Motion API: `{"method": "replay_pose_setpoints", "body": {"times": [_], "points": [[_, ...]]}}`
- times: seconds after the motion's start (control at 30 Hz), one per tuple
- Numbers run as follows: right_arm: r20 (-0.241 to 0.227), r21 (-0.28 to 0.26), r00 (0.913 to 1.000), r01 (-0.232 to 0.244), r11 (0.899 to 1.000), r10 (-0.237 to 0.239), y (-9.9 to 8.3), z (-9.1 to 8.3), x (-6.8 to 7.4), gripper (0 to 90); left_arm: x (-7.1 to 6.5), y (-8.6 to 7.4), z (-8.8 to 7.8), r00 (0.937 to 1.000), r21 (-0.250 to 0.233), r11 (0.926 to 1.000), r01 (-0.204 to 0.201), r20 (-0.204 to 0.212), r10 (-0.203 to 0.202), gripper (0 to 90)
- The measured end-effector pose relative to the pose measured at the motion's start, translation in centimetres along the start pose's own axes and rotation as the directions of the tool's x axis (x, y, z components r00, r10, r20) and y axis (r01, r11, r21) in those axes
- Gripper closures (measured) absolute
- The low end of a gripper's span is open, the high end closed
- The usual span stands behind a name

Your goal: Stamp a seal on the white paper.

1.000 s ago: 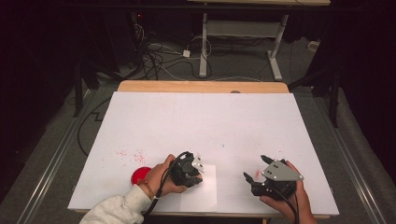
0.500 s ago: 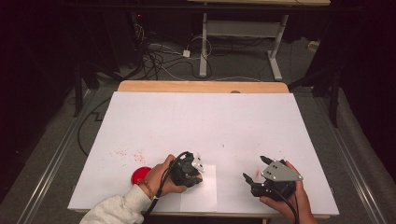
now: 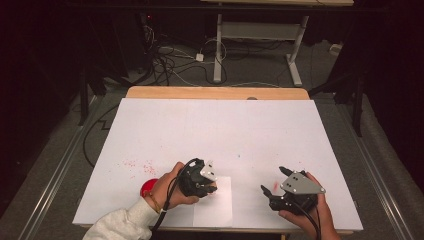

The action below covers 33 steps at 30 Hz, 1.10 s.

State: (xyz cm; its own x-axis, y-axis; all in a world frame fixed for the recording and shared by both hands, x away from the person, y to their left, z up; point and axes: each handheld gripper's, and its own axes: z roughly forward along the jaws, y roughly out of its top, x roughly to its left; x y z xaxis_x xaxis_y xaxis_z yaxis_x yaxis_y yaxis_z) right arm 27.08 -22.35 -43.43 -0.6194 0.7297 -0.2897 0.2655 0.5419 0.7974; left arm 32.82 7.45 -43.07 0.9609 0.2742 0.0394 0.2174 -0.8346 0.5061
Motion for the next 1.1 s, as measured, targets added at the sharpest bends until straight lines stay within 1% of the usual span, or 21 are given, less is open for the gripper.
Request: {"method": "replay_pose_setpoints", "body": {"times": [0.37, 0.53, 0.67, 0.83, 0.87, 0.9, 1.1], "points": [[-0.003, -0.002, 1.0000, 0.004, 1.000, -0.004, 0.0, 0.0, 0.0, 22.5, 0.2, -0.5, -1.3, 0.9998, -0.022, 0.9998, 0.000, -0.022, -0.001, 73.6], [-0.003, -0.004, 1.0000, 0.006, 1.000, -0.006, 0.0, -0.1, 0.0, 22.5, 0.4, -0.8, -1.9, 0.9994, -0.039, 0.9992, 0.010, -0.033, -0.012, 73.6], [0.000, -0.011, 1.0000, 0.006, 1.000, -0.006, 0.1, -0.2, 0.0, 22.5, 0.5, -1.1, -2.4, 0.9988, -0.045, 0.9989, 0.014, -0.046, -0.016, 73.7], [-0.001, -0.015, 1.0000, 0.009, 1.000, -0.009, 0.1, -0.2, 0.1, 22.5, 0.5, -1.4, -3.0, 0.9986, -0.054, 0.9984, 0.019, -0.048, -0.021, 73.7], [-0.003, -0.015, 1.0000, 0.009, 1.000, -0.009, 0.1, -0.2, 0.1, 22.5, 0.5, -1.5, -3.1, 0.9983, -0.056, 0.9983, 0.018, -0.054, -0.021, 73.6], [-0.004, -0.015, 1.0000, 0.009, 1.000, -0.009, 0.1, -0.2, 0.1, 22.5, 0.6, -1.6, -3.3, 0.9980, -0.061, 0.9979, 0.024, -0.057, -0.027, 73.6], [-0.006, -0.013, 0.9999, 0.010, 1.000, -0.010, 0.0, -0.2, 0.1, 22.5, 0.7, -1.8, -3.7, 0.9973, -0.063, 0.9976, 0.026, -0.067, -0.031, 73.6]]}}
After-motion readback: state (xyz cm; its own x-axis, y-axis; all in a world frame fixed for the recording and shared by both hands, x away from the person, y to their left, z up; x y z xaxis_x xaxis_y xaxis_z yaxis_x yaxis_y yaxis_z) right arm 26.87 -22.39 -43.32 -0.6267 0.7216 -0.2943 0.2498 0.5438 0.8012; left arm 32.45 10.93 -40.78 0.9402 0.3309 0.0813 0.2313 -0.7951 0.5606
